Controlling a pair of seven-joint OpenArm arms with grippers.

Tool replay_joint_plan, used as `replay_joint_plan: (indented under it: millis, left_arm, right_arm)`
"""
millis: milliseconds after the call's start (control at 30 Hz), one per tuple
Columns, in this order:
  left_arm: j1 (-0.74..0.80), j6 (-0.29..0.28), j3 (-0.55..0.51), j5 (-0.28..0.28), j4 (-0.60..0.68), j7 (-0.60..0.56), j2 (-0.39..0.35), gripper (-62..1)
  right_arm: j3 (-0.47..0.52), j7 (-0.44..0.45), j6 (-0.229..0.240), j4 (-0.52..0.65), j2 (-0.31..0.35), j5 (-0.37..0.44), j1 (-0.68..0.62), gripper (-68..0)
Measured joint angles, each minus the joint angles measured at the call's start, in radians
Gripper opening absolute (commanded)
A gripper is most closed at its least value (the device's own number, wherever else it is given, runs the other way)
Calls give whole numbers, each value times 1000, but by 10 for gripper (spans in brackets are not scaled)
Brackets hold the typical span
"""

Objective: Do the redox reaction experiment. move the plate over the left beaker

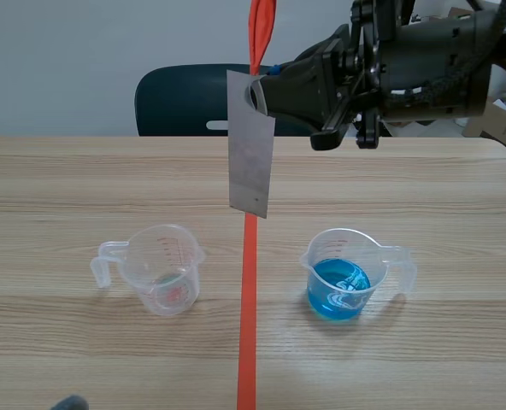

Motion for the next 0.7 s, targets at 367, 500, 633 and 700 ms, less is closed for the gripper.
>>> replay_joint_plan:
  millis: [367,500,633,700]
  left_arm:
    - [-5,123,50,7,-246,-296,0,14]
    - [-6,112,50,8,-300,-308,0,14]
    - [-22,112,53,8,-312,-303,0,14]
    - [-32,112,55,8,-309,-280,0,14]
  right_arm:
    - [-122,-35,7,0,-137,-87,53,-669]
    - [-199,-37,-8,0,-183,-103,79,-669]
    - [-218,-37,-31,0,-209,-121,89,-669]
    - [-222,-37,-34,0,-224,-138,90,-669]
